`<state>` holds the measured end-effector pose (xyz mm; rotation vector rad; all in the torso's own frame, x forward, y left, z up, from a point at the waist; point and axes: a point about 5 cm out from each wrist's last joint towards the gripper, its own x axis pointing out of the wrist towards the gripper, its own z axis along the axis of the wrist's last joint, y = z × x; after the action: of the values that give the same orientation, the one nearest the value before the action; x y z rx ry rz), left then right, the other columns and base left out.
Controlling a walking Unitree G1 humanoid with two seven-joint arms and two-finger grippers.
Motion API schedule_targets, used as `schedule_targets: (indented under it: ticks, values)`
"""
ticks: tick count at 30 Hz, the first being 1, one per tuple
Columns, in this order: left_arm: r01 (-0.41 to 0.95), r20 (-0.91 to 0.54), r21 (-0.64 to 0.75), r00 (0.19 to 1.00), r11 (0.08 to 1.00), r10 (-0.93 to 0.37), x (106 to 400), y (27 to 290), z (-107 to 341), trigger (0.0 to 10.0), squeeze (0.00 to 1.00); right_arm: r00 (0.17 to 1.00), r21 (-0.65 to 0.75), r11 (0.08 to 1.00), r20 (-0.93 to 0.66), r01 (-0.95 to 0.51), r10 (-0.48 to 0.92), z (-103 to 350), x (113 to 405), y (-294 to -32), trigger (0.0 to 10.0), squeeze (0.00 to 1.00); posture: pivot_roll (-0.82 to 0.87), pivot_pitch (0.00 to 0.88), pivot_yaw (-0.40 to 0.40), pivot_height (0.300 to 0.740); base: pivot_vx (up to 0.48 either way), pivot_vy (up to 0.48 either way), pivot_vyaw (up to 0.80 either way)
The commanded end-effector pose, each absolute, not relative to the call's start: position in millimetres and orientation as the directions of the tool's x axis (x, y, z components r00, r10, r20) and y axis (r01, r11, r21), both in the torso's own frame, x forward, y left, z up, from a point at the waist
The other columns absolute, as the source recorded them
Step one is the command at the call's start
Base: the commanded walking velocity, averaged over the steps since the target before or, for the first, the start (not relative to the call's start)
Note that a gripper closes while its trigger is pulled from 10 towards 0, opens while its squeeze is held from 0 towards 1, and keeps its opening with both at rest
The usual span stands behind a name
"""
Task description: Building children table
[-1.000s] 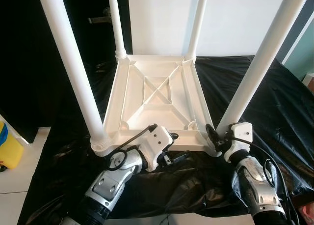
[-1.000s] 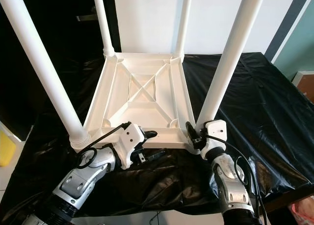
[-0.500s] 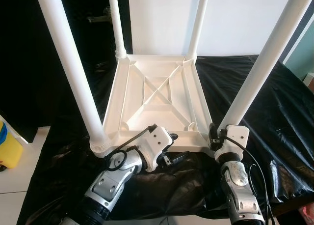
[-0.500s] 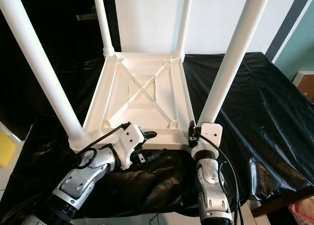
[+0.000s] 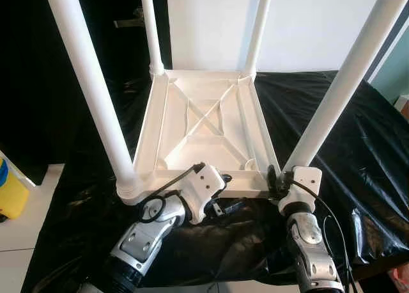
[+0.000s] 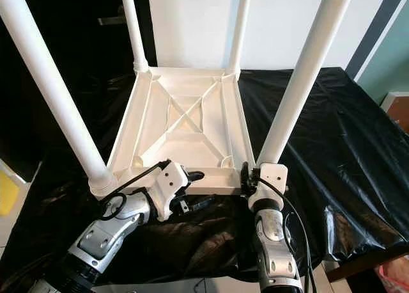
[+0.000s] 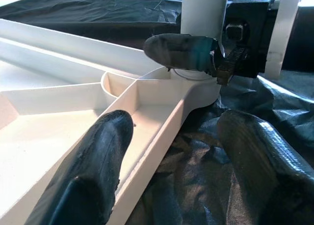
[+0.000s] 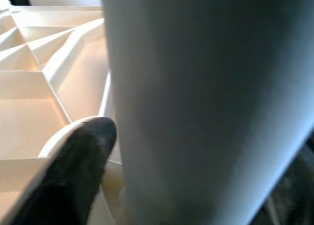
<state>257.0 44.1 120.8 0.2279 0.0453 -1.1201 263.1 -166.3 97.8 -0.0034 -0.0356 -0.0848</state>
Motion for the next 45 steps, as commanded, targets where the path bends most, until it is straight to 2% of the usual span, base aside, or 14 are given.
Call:
schedule_targets:
  ticks: [1,5,8,9,19,21,22,23,24,35,36,37,38,45]
  values:
    - [0.902,-0.156,0.169,0.423,0.398,-0.893,253,45,118,10.0,0.0,0.998,-0.004,1.0,0.06,0.024,-0.024,101,262,-169,10.0,1.0,-0.01,0.0,-0.052,0.74,0.0,0.0,0.0]
    - [0.894,-0.155,0.185,0.436,0.408,-0.887,252,45,117,10.0,0.0,0.996,-0.018,0.999,0.085,-0.039,0.04,104,259,-176,10.0,1.0,-0.01,0.0,-0.056,0.74,0.0,0.0,0.0]
    - [0.891,-0.153,0.194,0.44,0.409,-0.885,250,44,116,10.0,0.0,0.965,-0.027,0.969,0.088,-0.247,0.248,109,257,-186,10.0,1.0,-0.01,0.0,-0.051,0.74,0.0,0.0,0.0]
    - [0.886,-0.15,0.209,0.448,0.415,-0.881,250,44,116,10.0,0.0,0.955,-0.033,0.959,0.082,-0.282,0.284,110,258,-190,10.0,0.0,-0.01,0.0,-0.047,0.74,0.0,0.0,0.0]
    - [0.871,-0.145,0.251,0.464,0.421,-0.874,253,42,117,10.0,0.0,0.884,-0.083,0.881,-0.015,-0.466,0.466,105,267,-201,10.0,0.0,-0.01,0.0,-0.041,0.74,0.0,0.0,0.0]
    - [0.871,-0.14,0.261,0.46,0.415,-0.877,253,41,119,10.0,0.0,0.867,-0.095,0.862,-0.033,-0.498,0.498,104,274,-201,8.7,0.0,-0.01,0.0,-0.039,0.74,0.0,0.0,0.0]
    - [0.871,-0.138,0.265,0.458,0.413,-0.878,253,40,119,10.0,0.0,0.858,-0.099,0.853,-0.038,-0.513,0.512,104,276,-200,3.5,0.0,-0.01,0.0,-0.039,0.74,0.0,0.0,0.0]
    - [0.872,-0.137,0.265,0.458,0.412,-0.878,253,40,119,10.0,0.0,0.85,-0.11,0.843,-0.039,-0.526,0.525,104,278,-200,3.5,0.0,-0.01,0.0,-0.036,0.74,0.0,0.0,0.0]
    - [0.871,-0.137,0.266,0.458,0.412,-0.879,253,40,119,10.0,0.0,0.845,-0.117,0.838,-0.039,-0.534,0.533,105,280,-199,0.0,0.0,-0.01,0.0,-0.036,0.74,0.0,0.0,0.0]
    - [0.863,-0.127,0.277,0.468,0.422,-0.874,255,40,121,10.0,0.0,0.824,-0.124,0.814,-0.062,-0.567,0.564,102,282,-206,0.0,0.0,0.0,0.0,-0.045,0.74,0.0,0.0,0.0]
    - [0.863,-0.127,0.277,0.468,0.422,-0.875,255,40,120,10.0,0.0,0.829,-0.122,0.82,-0.065,-0.559,0.555,101,281,-207,2.0,0.0,0.0,0.0,-0.045,0.74,0.0,0.0,0.0]
    - [0.863,-0.127,0.278,0.468,0.421,-0.875,255,41,120,10.0,0.0,0.833,-0.121,0.824,-0.067,-0.553,0.549,100,281,-208,2.0,0.0,0.0,0.0,-0.045,0.74,0.0,0.0,0.0]
    - [0.863,-0.127,0.277,0.468,0.421,-0.875,255,41,120,10.0,0.0,0.844,-0.115,0.836,-0.069,-0.537,0.533,98,281,-209,10.0,0.0,0.0,0.0,-0.045,0.74,0.0,0.0,0.0]
    - [0.865,-0.128,0.273,0.466,0.421,-0.875,254,41,120,10.0,0.0,0.921,-0.089,0.917,-0.048,-0.39,0.387,92,279,-210,10.0,0.0,-0.01,0.0,-0.042,0.74,0.0,0.0,0.0]
